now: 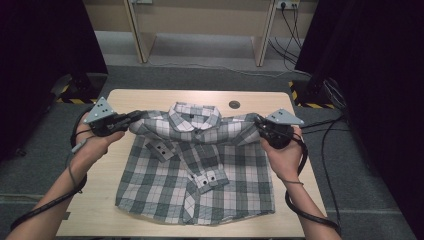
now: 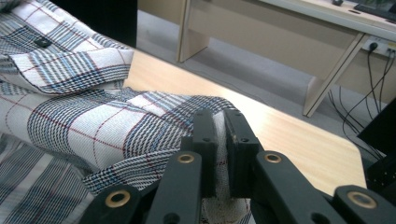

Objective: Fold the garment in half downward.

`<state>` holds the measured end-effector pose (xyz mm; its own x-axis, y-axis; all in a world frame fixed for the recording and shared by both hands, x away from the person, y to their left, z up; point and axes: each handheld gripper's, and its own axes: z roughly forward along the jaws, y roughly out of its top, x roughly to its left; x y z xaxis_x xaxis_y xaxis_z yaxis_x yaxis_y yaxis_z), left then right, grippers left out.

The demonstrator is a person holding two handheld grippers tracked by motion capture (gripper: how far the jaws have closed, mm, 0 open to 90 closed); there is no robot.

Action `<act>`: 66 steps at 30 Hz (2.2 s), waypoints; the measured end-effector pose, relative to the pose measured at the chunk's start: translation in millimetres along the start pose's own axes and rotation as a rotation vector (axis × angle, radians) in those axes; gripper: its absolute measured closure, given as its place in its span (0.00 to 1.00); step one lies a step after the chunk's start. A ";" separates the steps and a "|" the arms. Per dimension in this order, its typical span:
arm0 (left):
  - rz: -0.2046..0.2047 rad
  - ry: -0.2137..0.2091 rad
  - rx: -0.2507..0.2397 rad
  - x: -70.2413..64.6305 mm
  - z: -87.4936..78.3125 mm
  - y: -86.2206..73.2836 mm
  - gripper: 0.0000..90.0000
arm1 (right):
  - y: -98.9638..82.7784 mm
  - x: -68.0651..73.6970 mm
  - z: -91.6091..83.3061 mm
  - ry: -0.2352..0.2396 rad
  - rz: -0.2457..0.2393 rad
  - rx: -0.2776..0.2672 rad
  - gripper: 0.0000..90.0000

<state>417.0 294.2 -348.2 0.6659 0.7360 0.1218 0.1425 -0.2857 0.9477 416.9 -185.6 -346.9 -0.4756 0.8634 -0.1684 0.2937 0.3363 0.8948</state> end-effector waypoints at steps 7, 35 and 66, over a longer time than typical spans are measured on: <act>0.006 -0.026 0.021 -10.8 -6.7 -15.4 0.98 | -19.1 8.4 -7.0 0.023 -0.008 0.028 0.94; 0.031 -0.118 0.170 -52.3 -25.0 -75.1 0.98 | -81.5 41.7 -28.9 0.118 -0.002 0.124 0.94; 0.001 -0.169 0.422 -77.6 10.3 -119.7 0.98 | -126.1 32.6 0.2 0.158 0.021 0.358 0.94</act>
<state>355.8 265.0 -474.1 0.7713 0.6352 0.0398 0.4045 -0.5375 0.7399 364.6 -199.7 -465.3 -0.5796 0.8126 -0.0607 0.5623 0.4527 0.6920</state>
